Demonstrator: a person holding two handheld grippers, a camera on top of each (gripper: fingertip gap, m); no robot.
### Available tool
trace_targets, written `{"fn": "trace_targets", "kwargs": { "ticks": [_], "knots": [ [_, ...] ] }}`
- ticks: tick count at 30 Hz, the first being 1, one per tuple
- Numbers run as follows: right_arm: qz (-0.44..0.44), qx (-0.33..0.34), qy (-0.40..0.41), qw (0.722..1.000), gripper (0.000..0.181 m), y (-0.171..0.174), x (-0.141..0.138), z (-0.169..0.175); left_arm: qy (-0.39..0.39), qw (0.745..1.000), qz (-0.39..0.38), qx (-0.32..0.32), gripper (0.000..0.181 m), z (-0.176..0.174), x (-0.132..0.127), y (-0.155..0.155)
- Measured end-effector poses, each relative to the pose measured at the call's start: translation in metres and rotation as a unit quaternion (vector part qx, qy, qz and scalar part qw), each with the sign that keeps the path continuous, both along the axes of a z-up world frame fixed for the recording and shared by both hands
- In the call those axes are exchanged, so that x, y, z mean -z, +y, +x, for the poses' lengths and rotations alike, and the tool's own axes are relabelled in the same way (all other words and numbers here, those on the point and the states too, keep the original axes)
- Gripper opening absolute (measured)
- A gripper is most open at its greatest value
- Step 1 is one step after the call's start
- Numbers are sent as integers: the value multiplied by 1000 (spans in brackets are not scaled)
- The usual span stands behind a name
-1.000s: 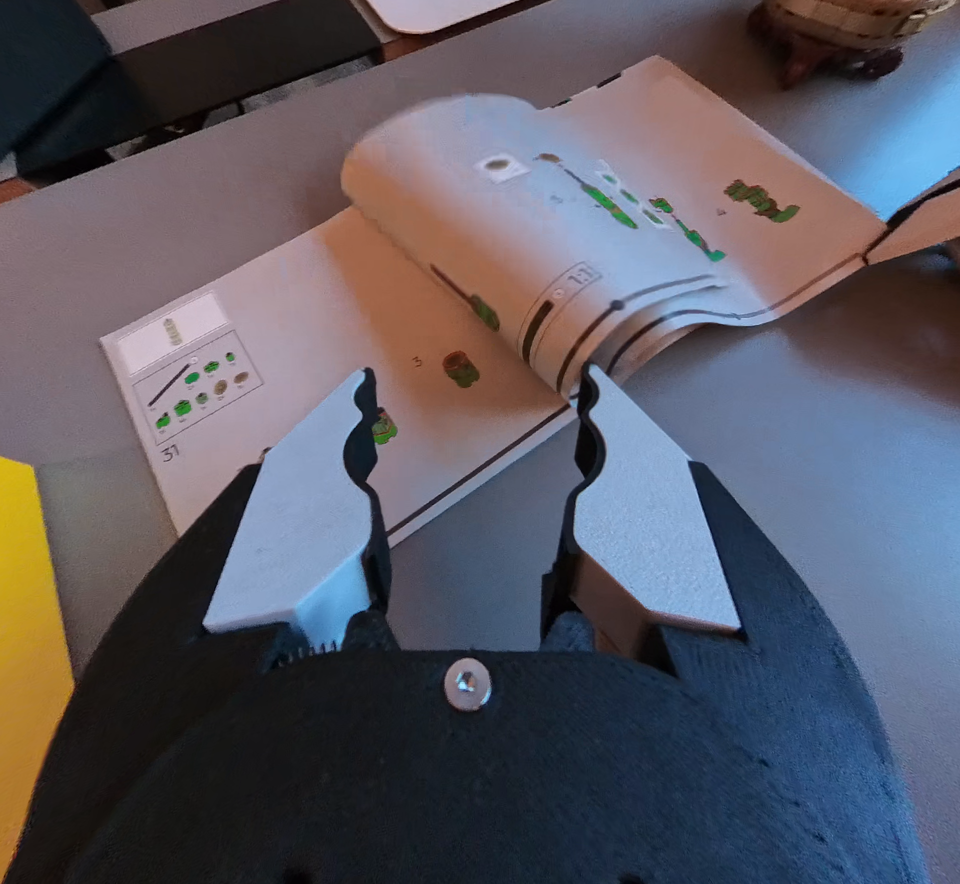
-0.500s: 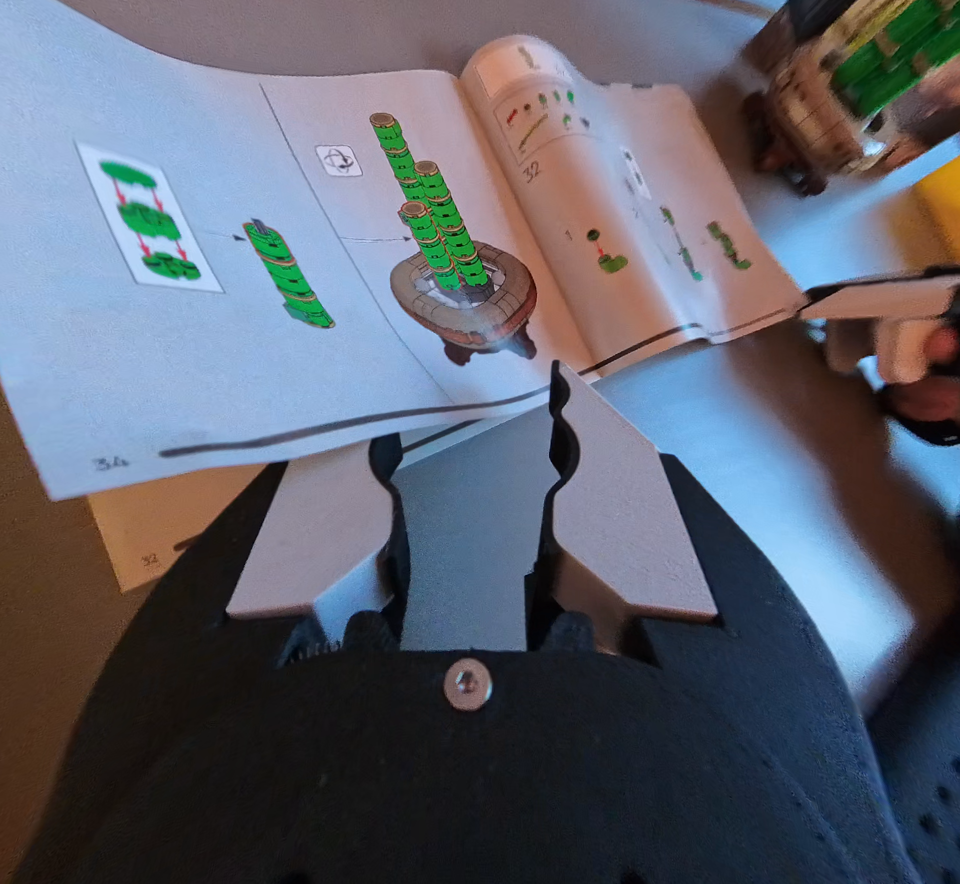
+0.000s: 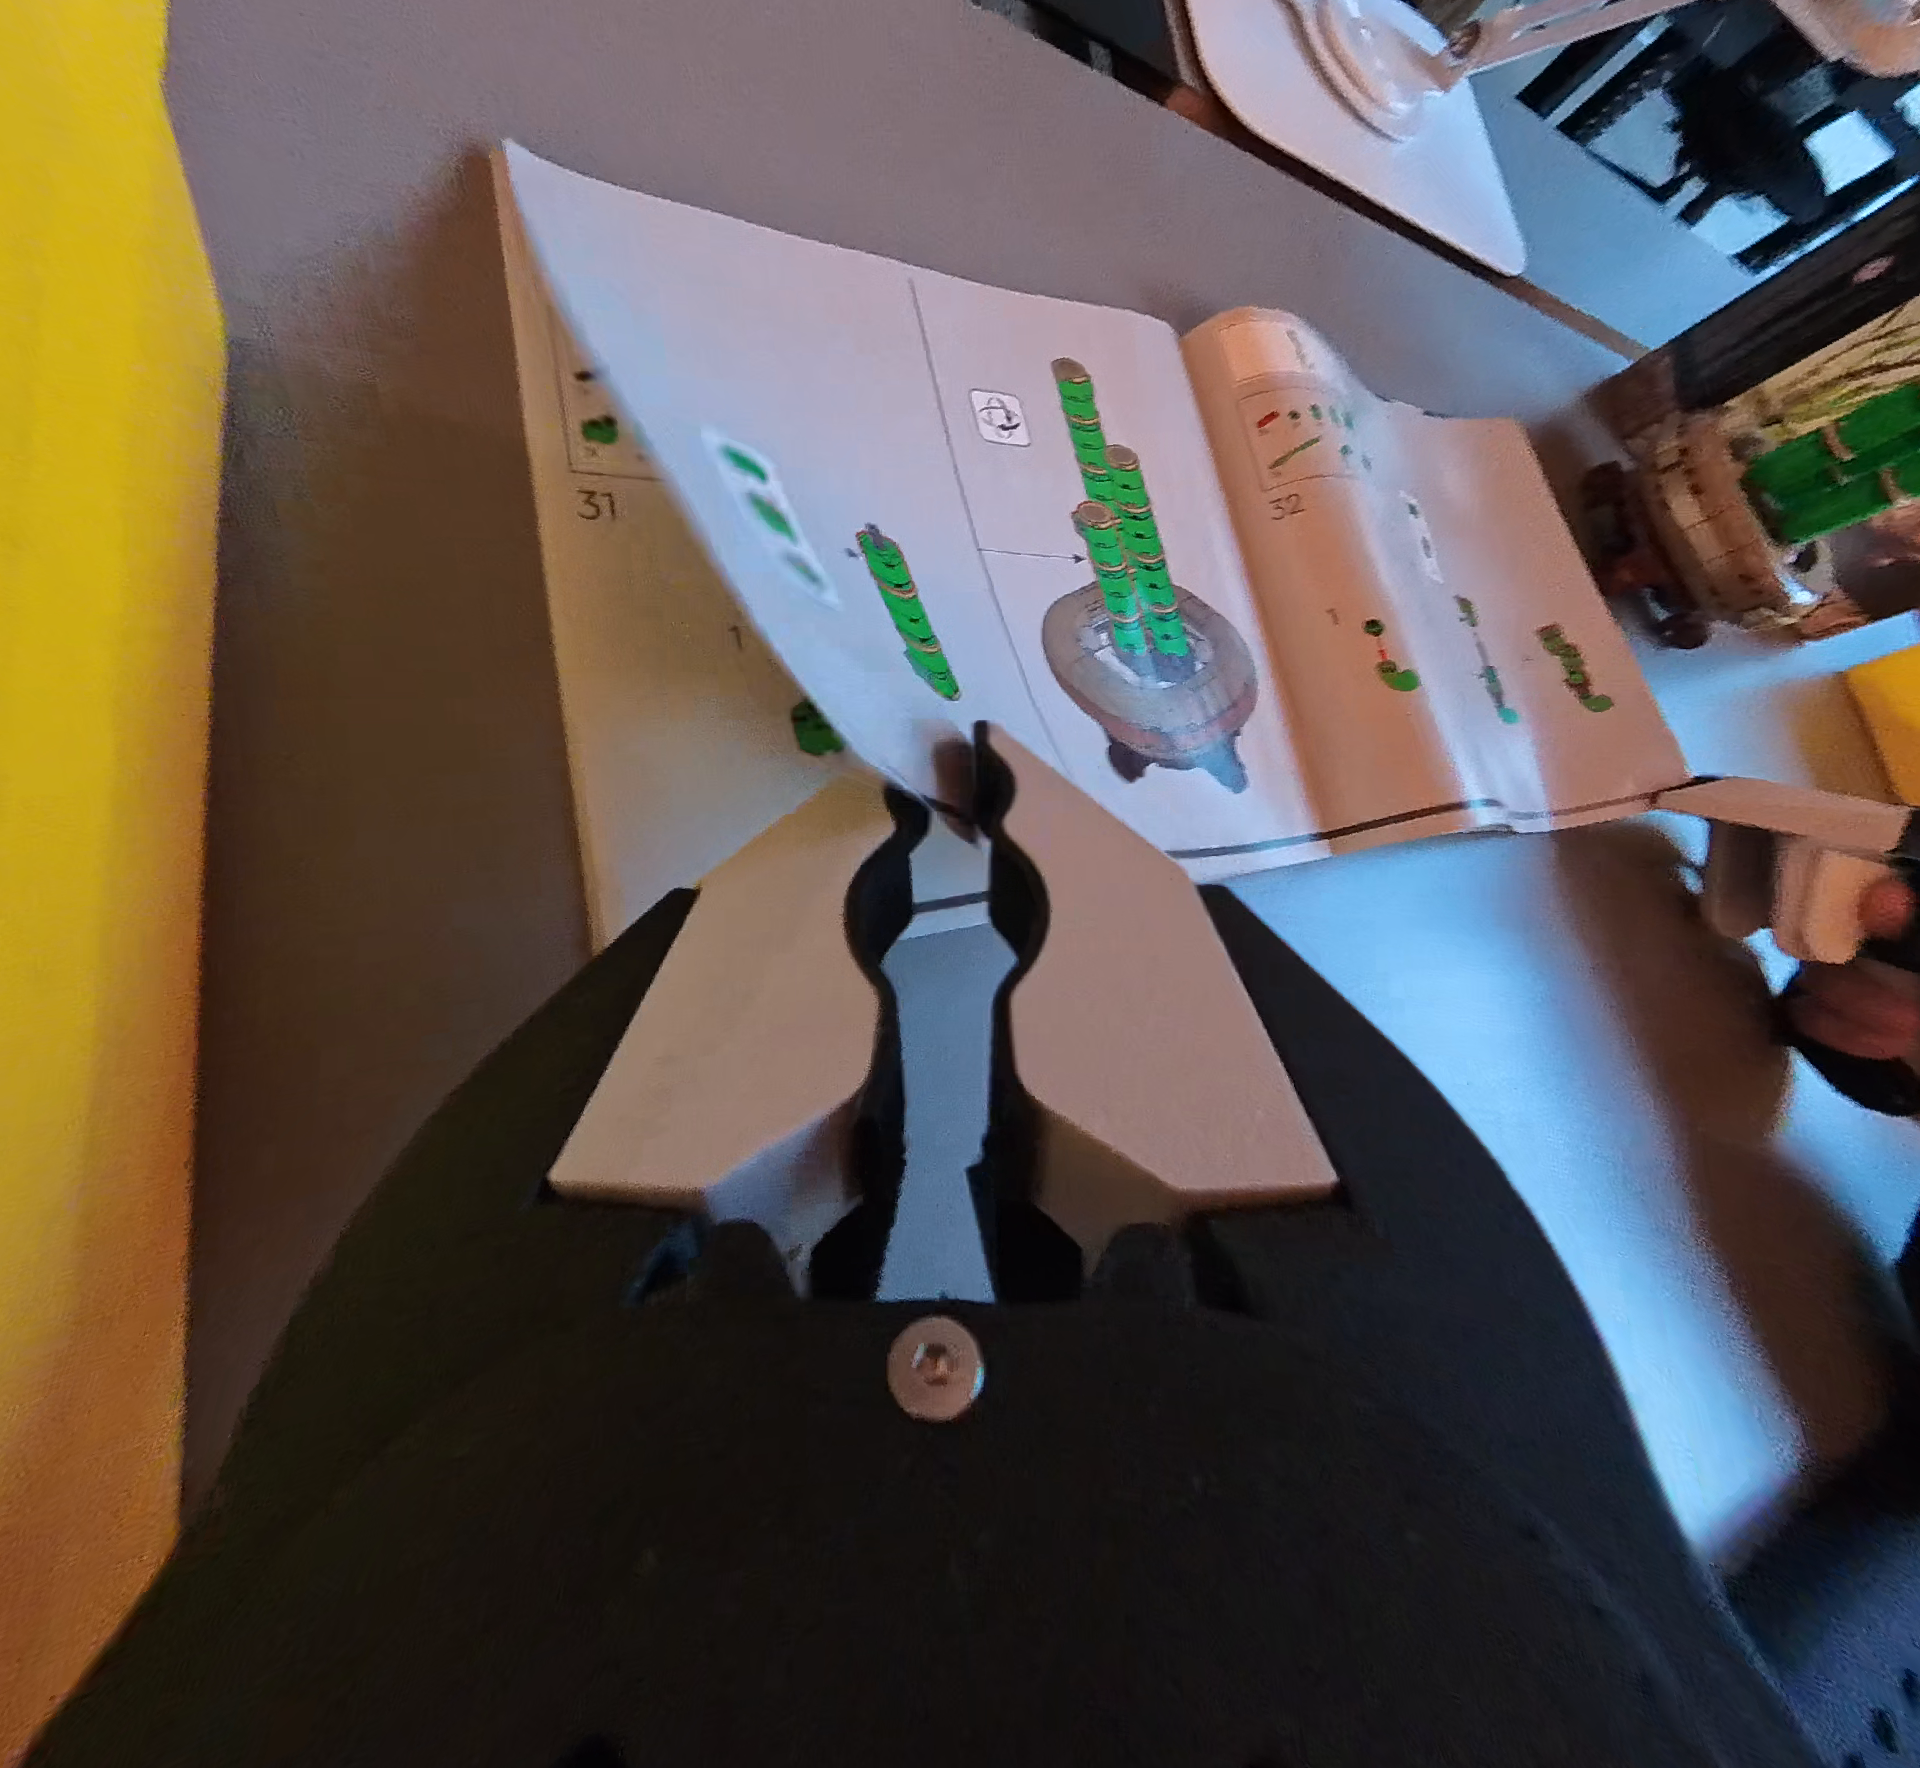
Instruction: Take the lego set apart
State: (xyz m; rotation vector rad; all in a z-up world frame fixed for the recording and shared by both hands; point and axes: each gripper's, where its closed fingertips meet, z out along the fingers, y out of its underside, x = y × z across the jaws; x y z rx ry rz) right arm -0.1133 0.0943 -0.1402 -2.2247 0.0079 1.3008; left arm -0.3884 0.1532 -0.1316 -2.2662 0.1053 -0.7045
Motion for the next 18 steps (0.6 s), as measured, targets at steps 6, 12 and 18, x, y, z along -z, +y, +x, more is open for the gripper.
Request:
{"fn": "trace_targets", "kwargs": {
  "ticks": [6, 12, 18],
  "knots": [
    [-5, 4, -14, 1000, 0, 0, 3, 6, 62, 998, 4, 6, 0, -8, 6, -1],
    [-7, -16, -49, 999, 0, -5, 8, 6, 78, 997, 26, 0, 0, -13, -2, 1],
    [7, -27, -94, 995, 14, -6, 7, 12, 0, 992, 120, 36, 0, 17, -50, 0]
  ]
}}
